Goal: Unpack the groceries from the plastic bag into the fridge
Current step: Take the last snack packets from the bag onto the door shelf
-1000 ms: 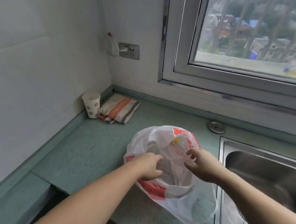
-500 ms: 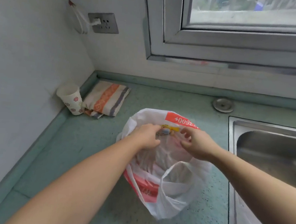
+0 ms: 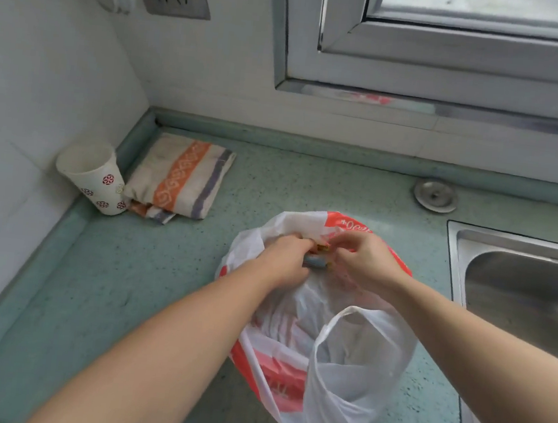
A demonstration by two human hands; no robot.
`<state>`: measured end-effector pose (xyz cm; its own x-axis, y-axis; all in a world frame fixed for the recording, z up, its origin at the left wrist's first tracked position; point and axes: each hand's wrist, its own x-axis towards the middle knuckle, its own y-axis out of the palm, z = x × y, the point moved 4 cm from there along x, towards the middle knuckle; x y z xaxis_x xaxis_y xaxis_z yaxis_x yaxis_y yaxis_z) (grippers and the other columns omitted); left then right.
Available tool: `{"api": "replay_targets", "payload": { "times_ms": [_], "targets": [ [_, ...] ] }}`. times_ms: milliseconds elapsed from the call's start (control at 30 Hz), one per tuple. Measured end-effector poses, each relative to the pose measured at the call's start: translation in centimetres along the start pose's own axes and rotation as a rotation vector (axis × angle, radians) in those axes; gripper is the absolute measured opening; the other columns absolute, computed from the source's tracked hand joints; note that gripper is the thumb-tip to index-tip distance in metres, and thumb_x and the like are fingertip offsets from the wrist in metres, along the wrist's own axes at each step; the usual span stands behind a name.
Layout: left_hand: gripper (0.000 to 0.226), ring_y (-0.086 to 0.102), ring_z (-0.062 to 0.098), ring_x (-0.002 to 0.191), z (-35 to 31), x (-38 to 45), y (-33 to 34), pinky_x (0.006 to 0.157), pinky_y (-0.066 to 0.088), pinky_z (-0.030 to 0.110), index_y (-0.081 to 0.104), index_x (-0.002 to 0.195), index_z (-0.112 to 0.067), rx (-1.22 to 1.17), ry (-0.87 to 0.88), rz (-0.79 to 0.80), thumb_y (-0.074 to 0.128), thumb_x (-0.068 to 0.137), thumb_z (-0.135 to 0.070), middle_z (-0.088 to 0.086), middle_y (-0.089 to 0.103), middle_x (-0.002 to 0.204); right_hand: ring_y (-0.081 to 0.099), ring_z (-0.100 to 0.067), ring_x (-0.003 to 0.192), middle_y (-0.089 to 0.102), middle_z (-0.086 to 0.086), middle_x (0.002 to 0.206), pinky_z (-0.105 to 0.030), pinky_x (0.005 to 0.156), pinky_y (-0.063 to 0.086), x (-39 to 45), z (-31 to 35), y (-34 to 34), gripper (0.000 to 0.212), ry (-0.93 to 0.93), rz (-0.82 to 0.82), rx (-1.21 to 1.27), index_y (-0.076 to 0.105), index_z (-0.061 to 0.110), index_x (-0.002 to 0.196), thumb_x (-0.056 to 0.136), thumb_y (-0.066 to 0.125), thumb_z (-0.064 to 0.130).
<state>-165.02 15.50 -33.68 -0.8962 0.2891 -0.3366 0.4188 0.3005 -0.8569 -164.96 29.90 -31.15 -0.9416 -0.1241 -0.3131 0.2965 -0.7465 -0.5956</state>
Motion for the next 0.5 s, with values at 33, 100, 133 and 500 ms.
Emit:
{"api": "replay_targets", "payload": {
  "times_ms": [33,100,133,500],
  "targets": [
    [0.04,0.055,0.028,0.116,0.2,-0.1,0.1,0.093,0.043,0.032,0.059,0.125,-0.018,-0.006,0.011,0.005,0.058,0.085,-0.02,0.006,0.055,0.13,0.069,-0.021,0.066,0.075,-0.002,0.087,-0.032,0.056,0.054,0.5,0.4,0.4,0.029,-0.015,-0.006,-0.035,0.073,0.025,0.093,0.082,0.052,0.008],
    [0.033,0.055,0.03,0.112,0.6,-0.5,0.4,0.091,0.046,0.035,0.061,0.118,-0.016,0.015,0.038,0.027,0.057,0.086,-0.021,0.008,0.056,0.125,0.069,-0.02,0.076,0.073,0.001,0.094,-0.03,0.062,0.053,1.7,0.9,1.2,0.026,-0.038,-0.015,-0.158,0.07,0.024,0.103,0.084,0.057,0.013],
    [0.03,0.055,0.031,0.11,0.8,-0.7,0.5,0.09,0.047,0.037,0.061,0.115,-0.016,0.032,0.053,0.037,0.056,0.086,-0.022,0.008,0.055,0.122,0.068,-0.021,0.078,0.072,-0.001,0.096,-0.028,0.063,0.051,2.2,0.9,1.6,0.027,-0.043,0.006,-0.21,0.069,0.023,0.106,0.084,0.057,0.013],
    [0.02,0.056,0.029,0.103,3.4,-3.2,0.8,0.076,0.042,0.035,0.055,0.11,-0.015,-0.071,0.018,0.066,0.049,0.094,-0.025,0.009,0.06,0.114,0.061,-0.021,0.068,0.065,0.002,0.075,-0.031,0.061,0.05,4.3,1.1,4.3,0.014,-0.094,0.097,-0.556,0.055,0.024,0.065,0.077,0.056,0.031]
  ]
}}
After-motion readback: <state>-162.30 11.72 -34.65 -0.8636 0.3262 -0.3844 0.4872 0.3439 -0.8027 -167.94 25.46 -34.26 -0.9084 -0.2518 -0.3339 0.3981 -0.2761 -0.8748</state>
